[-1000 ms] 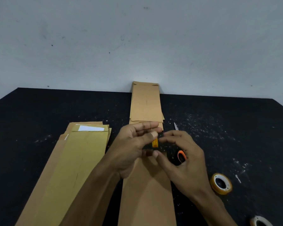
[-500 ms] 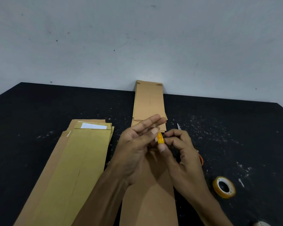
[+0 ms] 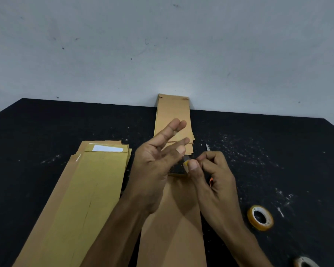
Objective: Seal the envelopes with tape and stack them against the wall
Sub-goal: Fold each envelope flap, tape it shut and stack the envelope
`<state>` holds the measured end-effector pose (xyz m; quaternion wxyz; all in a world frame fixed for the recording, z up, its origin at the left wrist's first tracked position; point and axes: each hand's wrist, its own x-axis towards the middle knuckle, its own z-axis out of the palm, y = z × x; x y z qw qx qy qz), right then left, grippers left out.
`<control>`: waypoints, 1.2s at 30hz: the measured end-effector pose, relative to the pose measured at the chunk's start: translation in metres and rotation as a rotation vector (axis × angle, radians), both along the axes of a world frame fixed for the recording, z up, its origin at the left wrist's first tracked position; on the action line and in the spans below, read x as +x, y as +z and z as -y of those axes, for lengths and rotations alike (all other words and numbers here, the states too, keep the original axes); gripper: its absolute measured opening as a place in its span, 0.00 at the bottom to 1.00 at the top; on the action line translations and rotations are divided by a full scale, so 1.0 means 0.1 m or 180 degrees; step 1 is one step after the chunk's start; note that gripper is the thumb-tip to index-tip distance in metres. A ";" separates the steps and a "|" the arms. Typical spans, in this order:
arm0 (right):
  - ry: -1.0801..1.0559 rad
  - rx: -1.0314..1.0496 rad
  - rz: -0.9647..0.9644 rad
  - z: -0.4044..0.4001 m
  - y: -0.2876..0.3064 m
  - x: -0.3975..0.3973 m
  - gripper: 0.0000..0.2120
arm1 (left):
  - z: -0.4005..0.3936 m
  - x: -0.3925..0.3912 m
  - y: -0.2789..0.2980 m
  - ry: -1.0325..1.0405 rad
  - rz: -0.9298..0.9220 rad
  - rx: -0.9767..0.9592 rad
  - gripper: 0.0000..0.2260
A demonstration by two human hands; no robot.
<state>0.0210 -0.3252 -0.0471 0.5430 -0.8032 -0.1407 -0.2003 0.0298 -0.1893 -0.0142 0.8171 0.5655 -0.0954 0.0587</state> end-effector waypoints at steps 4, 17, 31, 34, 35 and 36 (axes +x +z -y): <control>0.0149 0.0146 0.0030 0.04 0.03 -0.04 0.12 | -0.03 -0.02 0.08 0.0371 0.0270 0.0883 0.28; 0.0072 0.0129 -0.0250 -0.04 0.02 -0.06 0.22 | -0.03 -0.03 0.16 0.0968 0.0615 0.1049 0.33; -0.1250 -0.1535 -0.0689 0.32 0.14 -0.04 0.03 | -0.08 -0.02 0.01 0.0362 0.0354 0.1472 0.43; -0.1346 -0.2549 -0.1557 0.37 0.19 -0.01 0.08 | -0.11 -0.02 -0.01 0.0279 0.0266 0.1680 0.43; -0.1313 -0.2600 -0.1700 0.36 0.20 -0.01 0.08 | -0.11 -0.02 -0.01 0.0255 0.0241 0.1715 0.43; -0.1315 -0.2591 -0.1767 0.35 0.23 -0.02 0.09 | -0.11 -0.02 0.00 0.0218 0.0226 0.1738 0.43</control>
